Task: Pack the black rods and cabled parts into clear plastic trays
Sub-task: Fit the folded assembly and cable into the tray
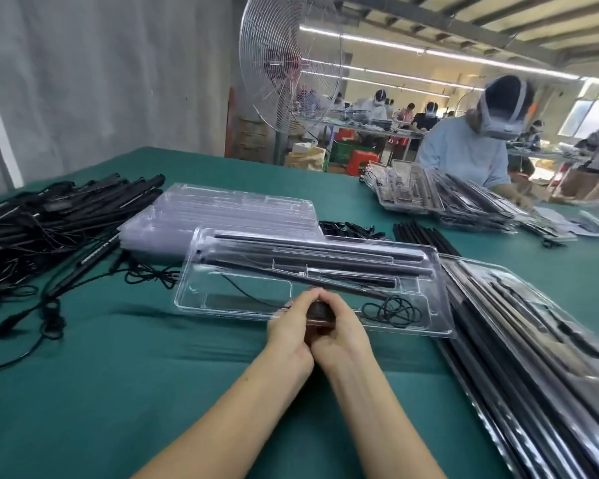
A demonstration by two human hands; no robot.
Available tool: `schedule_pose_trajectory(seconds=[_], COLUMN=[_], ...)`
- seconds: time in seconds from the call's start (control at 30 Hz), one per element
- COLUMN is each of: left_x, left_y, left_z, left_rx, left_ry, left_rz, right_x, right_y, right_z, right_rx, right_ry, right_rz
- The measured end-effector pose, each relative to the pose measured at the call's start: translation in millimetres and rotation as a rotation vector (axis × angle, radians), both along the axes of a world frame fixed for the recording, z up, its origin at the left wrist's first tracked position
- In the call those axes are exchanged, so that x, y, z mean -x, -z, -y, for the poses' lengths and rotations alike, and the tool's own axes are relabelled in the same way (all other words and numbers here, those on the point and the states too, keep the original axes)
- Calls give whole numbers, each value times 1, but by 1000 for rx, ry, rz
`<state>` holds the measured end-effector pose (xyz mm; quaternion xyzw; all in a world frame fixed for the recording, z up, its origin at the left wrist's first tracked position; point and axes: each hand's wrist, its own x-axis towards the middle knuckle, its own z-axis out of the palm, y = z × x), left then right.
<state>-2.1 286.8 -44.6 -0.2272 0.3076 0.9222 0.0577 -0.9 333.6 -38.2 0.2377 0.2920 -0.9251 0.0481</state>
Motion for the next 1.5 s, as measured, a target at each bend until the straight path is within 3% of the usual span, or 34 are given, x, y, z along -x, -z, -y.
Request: schedule_pose_trajectory(seconds=[0.43, 0.83, 1.1, 1.3, 1.5], left_x=[1, 2, 1, 0, 8], left_y=[3, 6, 8, 6, 9], left_z=[24, 23, 26, 25, 35], left_rx=[-28, -4, -103, 3, -26], left_ry=[182, 161, 183, 180, 137], left_rz=[-64, -61, -95, -161, -117], right_x=[-2, -8, -9, -10, -12], right_y=[10, 5, 1, -2, 3], right_z=[7, 12, 13, 9, 17], right_rx=[-20, -93, -128, -142, -137], right_ry=[47, 140, 112, 127, 49], right_rz=[-14, 21, -52, -85, -91])
